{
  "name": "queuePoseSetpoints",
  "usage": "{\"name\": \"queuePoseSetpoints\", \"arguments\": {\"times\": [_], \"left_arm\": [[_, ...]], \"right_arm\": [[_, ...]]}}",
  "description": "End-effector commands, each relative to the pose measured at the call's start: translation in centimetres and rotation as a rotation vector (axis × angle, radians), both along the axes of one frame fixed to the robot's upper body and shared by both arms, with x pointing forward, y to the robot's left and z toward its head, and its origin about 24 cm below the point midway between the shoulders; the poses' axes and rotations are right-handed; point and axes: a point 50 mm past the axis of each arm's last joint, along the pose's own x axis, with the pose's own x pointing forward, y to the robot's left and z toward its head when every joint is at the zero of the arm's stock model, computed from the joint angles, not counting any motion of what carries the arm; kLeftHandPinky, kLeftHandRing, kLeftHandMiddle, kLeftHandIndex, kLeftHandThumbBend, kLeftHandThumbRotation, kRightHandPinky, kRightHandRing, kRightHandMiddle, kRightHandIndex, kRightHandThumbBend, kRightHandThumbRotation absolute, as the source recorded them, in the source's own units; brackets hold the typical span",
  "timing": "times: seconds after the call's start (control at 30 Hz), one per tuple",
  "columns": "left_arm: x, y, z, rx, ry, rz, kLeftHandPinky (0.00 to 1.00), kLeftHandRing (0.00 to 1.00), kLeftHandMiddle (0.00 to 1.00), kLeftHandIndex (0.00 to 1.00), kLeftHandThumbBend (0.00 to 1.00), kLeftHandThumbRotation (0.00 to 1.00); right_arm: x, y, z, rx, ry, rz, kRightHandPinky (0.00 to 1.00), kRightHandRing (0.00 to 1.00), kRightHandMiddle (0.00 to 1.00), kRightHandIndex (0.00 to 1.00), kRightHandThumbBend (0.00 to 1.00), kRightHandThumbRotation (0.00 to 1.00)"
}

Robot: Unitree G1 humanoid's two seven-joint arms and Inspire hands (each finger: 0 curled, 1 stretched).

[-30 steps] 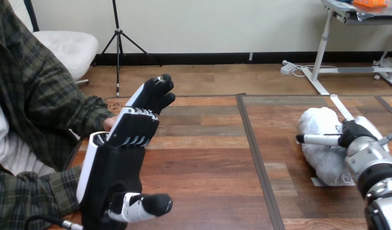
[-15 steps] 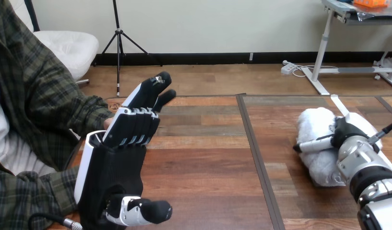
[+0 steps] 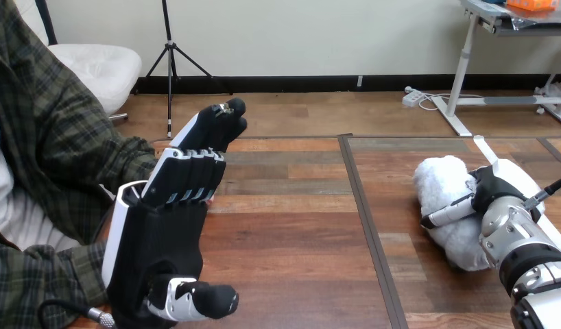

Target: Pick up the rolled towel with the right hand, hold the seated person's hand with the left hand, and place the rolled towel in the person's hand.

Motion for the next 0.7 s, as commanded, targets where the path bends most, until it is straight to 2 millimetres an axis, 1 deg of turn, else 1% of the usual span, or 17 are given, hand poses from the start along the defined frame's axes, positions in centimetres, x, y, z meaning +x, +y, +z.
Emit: {"name": "queuePoseSetpoints", "arguments": {"times": [0.0, 0.13, 0.23, 0.27, 0.33, 0.37, 0.43, 0.53, 0.57, 0.67], "left_arm": [[0.72, -0.2, 1.71, 0.0, -0.111, 0.002, 0.89, 0.93, 0.9, 0.88, 0.93, 0.55], [0.76, -0.06, 1.59, 0.003, -0.113, 0.015, 0.87, 0.92, 0.9, 0.88, 0.92, 0.54], [0.72, 0.01, 1.53, 0.01, -0.113, 0.024, 0.86, 0.91, 0.9, 0.88, 0.91, 0.54], [0.72, 0.02, 1.51, 0.009, -0.112, 0.023, 0.86, 0.91, 0.9, 0.88, 0.91, 0.54], [0.75, 0.03, 1.51, 0.007, -0.113, 0.021, 0.86, 0.91, 0.9, 0.88, 0.91, 0.54], [0.77, 0.03, 1.53, 0.006, -0.115, 0.02, 0.85, 0.91, 0.9, 0.87, 0.9, 0.54], [0.81, -0.01, 1.55, -0.002, -0.109, 0.009, 0.85, 0.91, 0.89, 0.87, 0.88, 0.54], [0.75, -0.01, 1.56, -0.003, -0.102, 0.003, 0.86, 0.91, 0.89, 0.87, 0.88, 0.52], [0.7, 0.03, 1.57, 0.004, -0.105, 0.01, 0.86, 0.91, 0.89, 0.87, 0.89, 0.52], [0.73, 0.01, 1.54, -0.002, -0.1, 0.002, 0.86, 0.91, 0.89, 0.87, 0.91, 0.52]], "right_arm": [[-0.07, 0.17, -0.23, -0.007, -0.005, 0.013, 0.33, 0.4, 0.49, 0.83, 0.94, 0.01], [-0.24, 0.07, -0.45, -0.003, 0.003, 0.012, 0.31, 0.37, 0.46, 0.84, 0.92, 0.0], [-0.28, 0.06, -0.51, -0.011, 0.008, 0.018, 0.31, 0.37, 0.45, 0.83, 0.91, 0.0], [-0.28, 0.06, -0.51, -0.01, 0.007, 0.017, 0.33, 0.39, 0.46, 0.8, 0.91, 0.0], [-0.28, 0.07, -0.51, -0.007, 0.007, 0.017, 0.35, 0.41, 0.48, 0.79, 0.91, 0.0], [-0.27, 0.08, -0.5, -0.006, 0.007, 0.017, 0.35, 0.41, 0.47, 0.76, 0.91, 0.0], [-0.24, 0.09, -0.48, 0.012, 0.0, 0.013, 0.35, 0.42, 0.47, 0.72, 0.9, 0.0], [-0.17, 0.12, -0.41, 0.051, -0.015, 0.0, 0.34, 0.39, 0.45, 0.68, 0.89, 0.0], [-0.14, 0.13, -0.37, 0.061, -0.019, -0.005, 0.33, 0.4, 0.46, 0.64, 0.89, 0.0], [-0.02, 0.17, -0.21, 0.087, -0.033, -0.013, 0.33, 0.4, 0.46, 0.59, 0.89, 0.0]]}}
